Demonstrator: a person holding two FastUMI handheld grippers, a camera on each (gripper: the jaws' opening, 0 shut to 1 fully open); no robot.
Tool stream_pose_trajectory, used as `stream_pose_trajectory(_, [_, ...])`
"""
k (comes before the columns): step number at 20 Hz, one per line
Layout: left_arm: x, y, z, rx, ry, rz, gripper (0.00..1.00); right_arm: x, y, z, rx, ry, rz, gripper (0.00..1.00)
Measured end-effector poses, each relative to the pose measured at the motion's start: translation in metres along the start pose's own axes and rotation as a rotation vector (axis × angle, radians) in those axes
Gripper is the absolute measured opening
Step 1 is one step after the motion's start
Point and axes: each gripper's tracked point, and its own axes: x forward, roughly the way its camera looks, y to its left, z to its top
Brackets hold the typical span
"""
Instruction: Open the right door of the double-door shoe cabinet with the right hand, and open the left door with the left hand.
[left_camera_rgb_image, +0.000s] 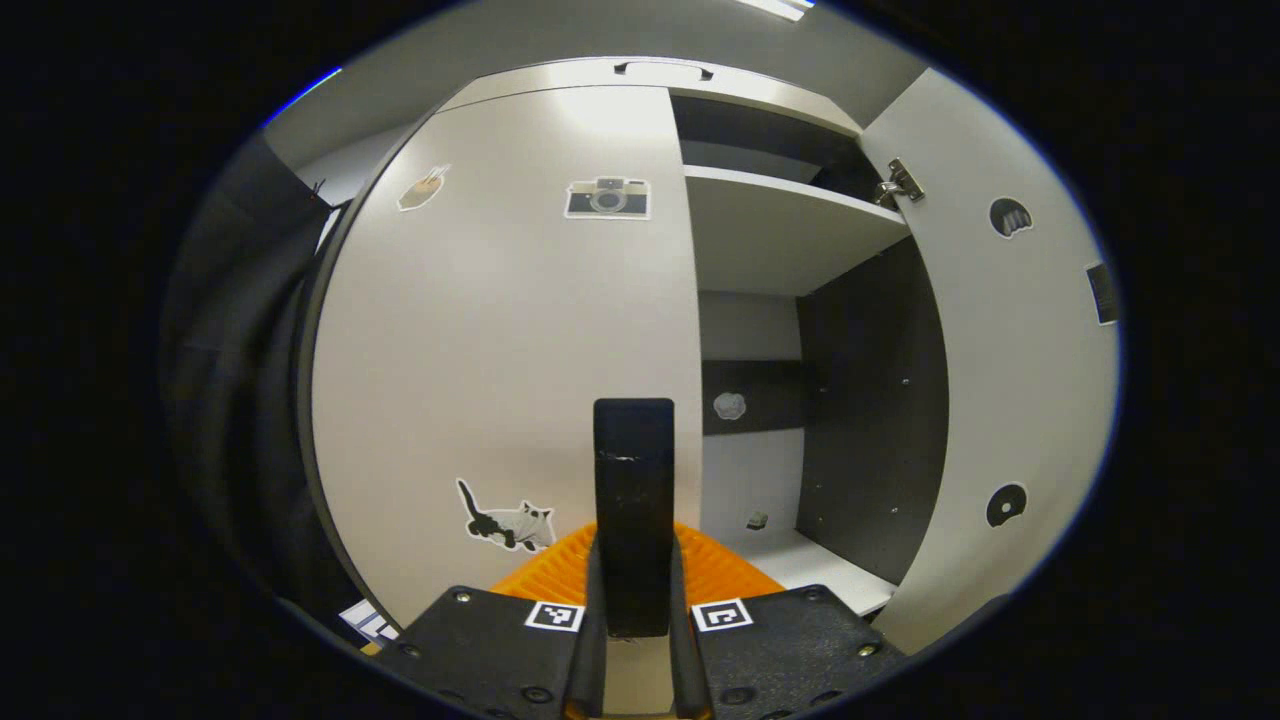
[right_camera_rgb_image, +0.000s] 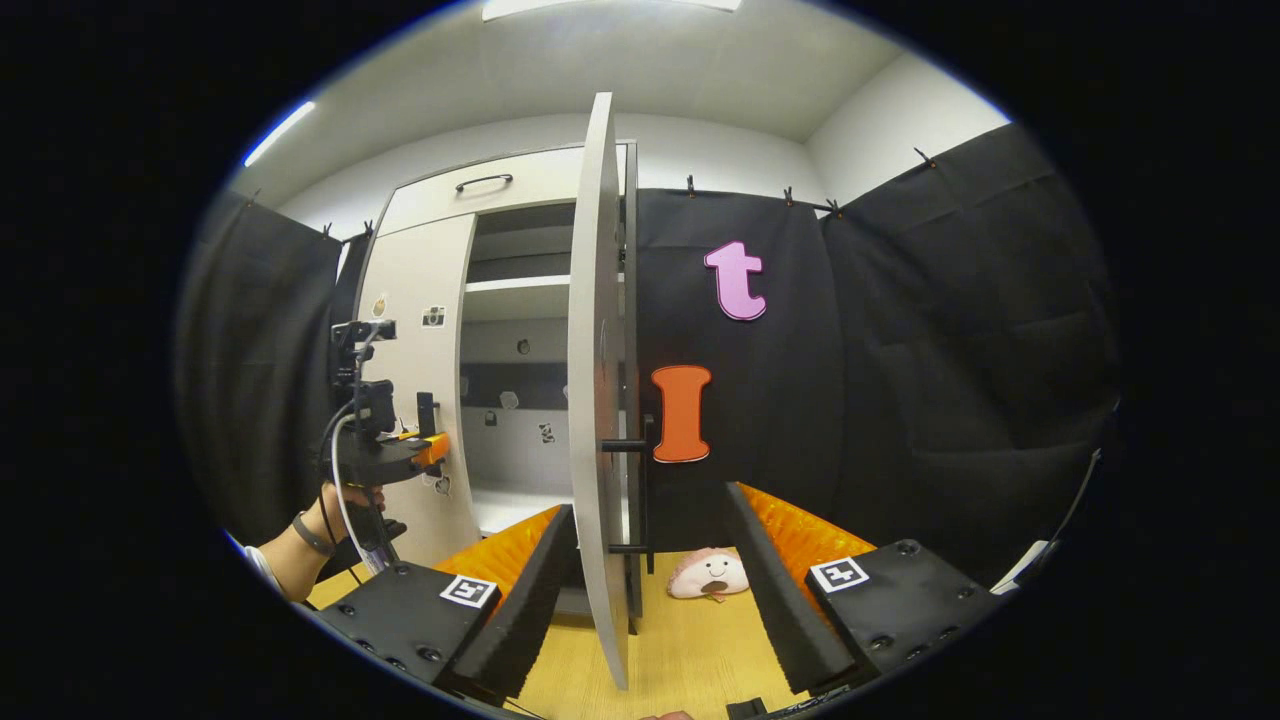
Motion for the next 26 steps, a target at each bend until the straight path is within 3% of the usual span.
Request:
stream_pose_trajectory(3, [0.004,0.003,-0.002,-0.020,0.026,-0.036,0.18,0.003,0.002,-0.007,-0.009,0.021,-0.003,0.98])
stream_pose_trajectory(6, [-0.001,0.005,-0.002,-0.062,0.073,-0.065,0.19,0.006,0.006,-0.006,0.008,0.022,0.002,0.98])
stream_pose_trajectory(9, [-0.005,0.007,-0.003,-0.036,0.093,-0.097,0.19,0.005,0.008,-0.006,0.022,0.021,-0.011,0.98])
stream_pose_trajectory(15, [-0.013,0.015,-0.003,-0.078,0.072,-0.174,0.19,0.002,0.010,-0.007,0.022,0.023,-0.017,0.98])
stream_pose_trajectory(26, [-0.027,0.035,-0.004,-0.102,0.063,-0.195,0.18,-0.021,0.038,0.008,0.020,-0.014,-0.054,1.00])
